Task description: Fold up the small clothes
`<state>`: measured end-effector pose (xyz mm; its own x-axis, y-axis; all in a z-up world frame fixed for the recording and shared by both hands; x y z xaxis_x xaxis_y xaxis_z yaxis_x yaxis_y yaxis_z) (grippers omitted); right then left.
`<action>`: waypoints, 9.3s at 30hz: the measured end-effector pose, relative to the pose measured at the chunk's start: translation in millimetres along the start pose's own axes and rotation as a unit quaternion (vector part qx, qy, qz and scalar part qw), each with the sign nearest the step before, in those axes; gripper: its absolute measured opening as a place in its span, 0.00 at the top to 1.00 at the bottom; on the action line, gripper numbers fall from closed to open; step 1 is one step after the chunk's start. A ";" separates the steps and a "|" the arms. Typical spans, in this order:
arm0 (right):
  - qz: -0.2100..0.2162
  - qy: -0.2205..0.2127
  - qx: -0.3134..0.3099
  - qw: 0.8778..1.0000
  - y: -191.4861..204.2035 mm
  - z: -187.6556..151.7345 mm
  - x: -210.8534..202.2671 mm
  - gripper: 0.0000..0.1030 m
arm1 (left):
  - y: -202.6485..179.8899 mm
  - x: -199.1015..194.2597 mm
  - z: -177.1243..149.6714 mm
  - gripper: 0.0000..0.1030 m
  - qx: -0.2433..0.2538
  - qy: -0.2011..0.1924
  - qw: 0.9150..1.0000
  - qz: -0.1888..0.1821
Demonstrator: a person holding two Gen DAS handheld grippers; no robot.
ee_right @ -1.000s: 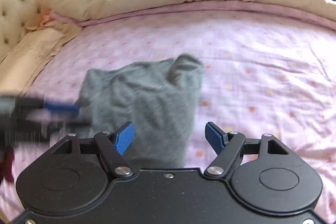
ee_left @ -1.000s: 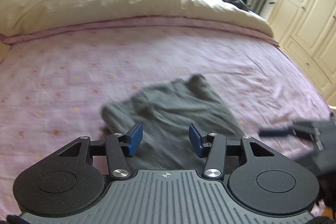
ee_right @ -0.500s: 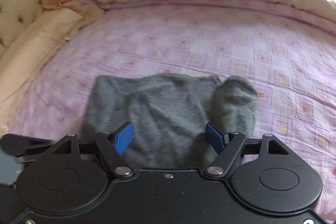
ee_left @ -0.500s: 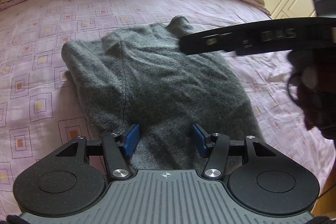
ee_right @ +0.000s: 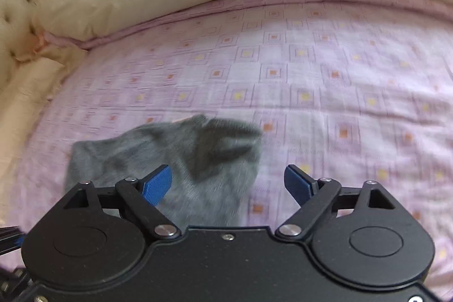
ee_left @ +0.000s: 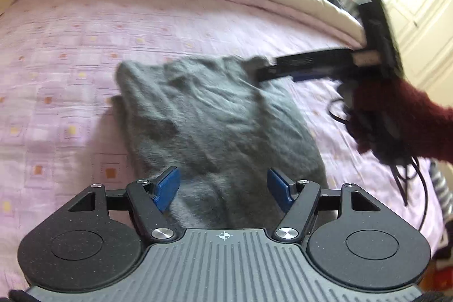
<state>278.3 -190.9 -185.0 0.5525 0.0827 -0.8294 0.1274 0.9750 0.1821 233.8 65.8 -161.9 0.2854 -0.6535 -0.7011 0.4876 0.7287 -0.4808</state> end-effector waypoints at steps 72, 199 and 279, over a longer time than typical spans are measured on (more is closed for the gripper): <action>0.154 0.127 0.179 0.963 4.9 -156.8 -70.3 0.73 | 75.4 51.3 61.1 0.85 -0.176 0.029 0.980 -0.093; -0.053 -0.039 -0.041 0.997 -36.6 -188.8 -276.9 0.00 | -219.5 -88.1 -129.3 0.02 -0.023 -0.017 0.955 0.295; -0.038 0.027 -0.008 0.999 -35.8 -203.8 -246.3 0.01 | -194.5 -67.1 -154.0 0.02 -0.077 0.072 0.956 0.275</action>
<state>-30.2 -204.1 -94.9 0.4959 0.0197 -0.8682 0.1527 0.9822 0.1095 -7.2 -0.6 -102.4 0.3411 -0.1361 -0.9301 0.1657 0.9827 -0.0830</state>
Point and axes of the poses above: each gripper's, at about its wrist camera, not at the fingertips, and x roughly the way its jaws point, y to its left, z to its top, the point moved 5 cm from there along x, roughly the way its jaws point, and after that the axes turned 10 degrees about -z, right-handed, at the moved point
